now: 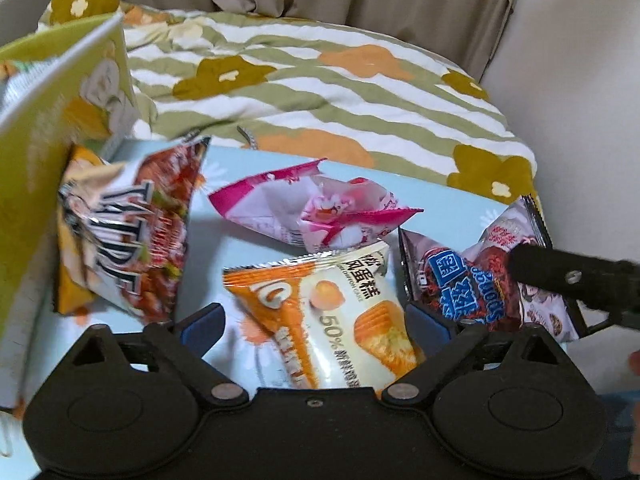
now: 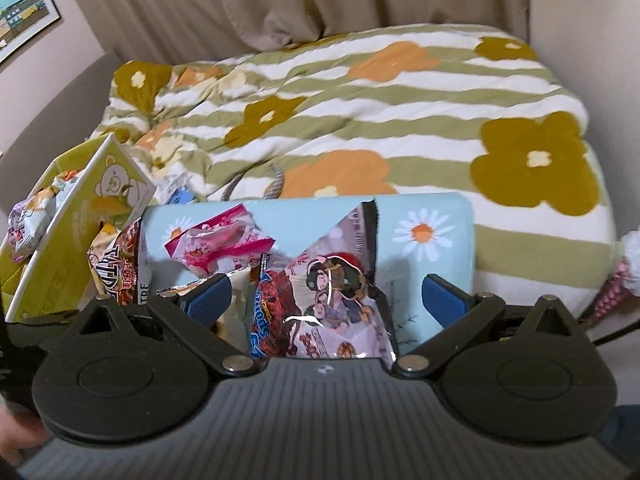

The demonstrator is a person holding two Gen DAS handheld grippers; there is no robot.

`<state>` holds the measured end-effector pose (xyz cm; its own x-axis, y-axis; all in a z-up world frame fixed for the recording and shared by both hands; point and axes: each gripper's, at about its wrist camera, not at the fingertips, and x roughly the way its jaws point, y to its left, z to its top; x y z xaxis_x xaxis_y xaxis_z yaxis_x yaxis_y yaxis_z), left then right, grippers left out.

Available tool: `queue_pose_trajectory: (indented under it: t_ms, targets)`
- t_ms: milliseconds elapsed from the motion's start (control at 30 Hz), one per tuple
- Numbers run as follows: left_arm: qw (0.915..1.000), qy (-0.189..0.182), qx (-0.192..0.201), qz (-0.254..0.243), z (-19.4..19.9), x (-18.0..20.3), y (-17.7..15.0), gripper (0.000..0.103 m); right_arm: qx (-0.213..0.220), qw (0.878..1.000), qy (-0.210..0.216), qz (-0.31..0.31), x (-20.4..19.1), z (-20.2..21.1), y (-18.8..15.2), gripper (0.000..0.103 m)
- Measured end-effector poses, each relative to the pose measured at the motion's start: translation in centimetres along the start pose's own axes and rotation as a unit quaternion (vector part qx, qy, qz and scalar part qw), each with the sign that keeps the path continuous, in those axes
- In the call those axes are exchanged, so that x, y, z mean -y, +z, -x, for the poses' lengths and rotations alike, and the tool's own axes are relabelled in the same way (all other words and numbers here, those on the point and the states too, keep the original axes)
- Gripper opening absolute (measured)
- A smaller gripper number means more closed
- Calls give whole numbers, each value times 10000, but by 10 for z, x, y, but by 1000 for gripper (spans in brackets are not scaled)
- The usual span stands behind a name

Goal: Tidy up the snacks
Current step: 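Grasp the orange cake bag with the left gripper while the right grasps the monkey-print bag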

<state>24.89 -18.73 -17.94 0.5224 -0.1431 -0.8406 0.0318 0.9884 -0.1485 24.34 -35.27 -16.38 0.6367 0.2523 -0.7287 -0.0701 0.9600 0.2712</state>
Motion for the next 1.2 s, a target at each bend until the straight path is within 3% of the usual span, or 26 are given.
queue_pose_trajectory:
  t_ms: [67, 167, 267, 700, 767, 933, 1200]
  targets:
    - [9999, -96, -57, 18, -5, 0, 0, 92, -112, 9999, 92, 29, 1, -11, 3, 103]
    - [9992, -258, -303, 64, -15, -1, -2, 70, -263, 9995, 190, 27, 1, -26, 3, 103]
    - [9995, -144, -218, -172, -13, 2, -7, 68, -408, 9988, 260, -13, 2, -37, 0, 103]
    - [9992, -12, -260, -312, 3, -17, -22, 67, -578, 9974, 388, -185, 11, -50, -10, 103]
    - [9992, 29, -258, -288, 6, -22, -25, 67, -613, 9969, 448, -189, 12, -51, -10, 95]
    - [9993, 111, -242, -263, 12, -29, -30, 66, -620, 9967, 487, -175, 9, -49, -13, 86]
    - [9996, -53, -102, -272, 32, -30, -37, 65, -542, 9972, 457, -227, 0, -28, -25, 82]
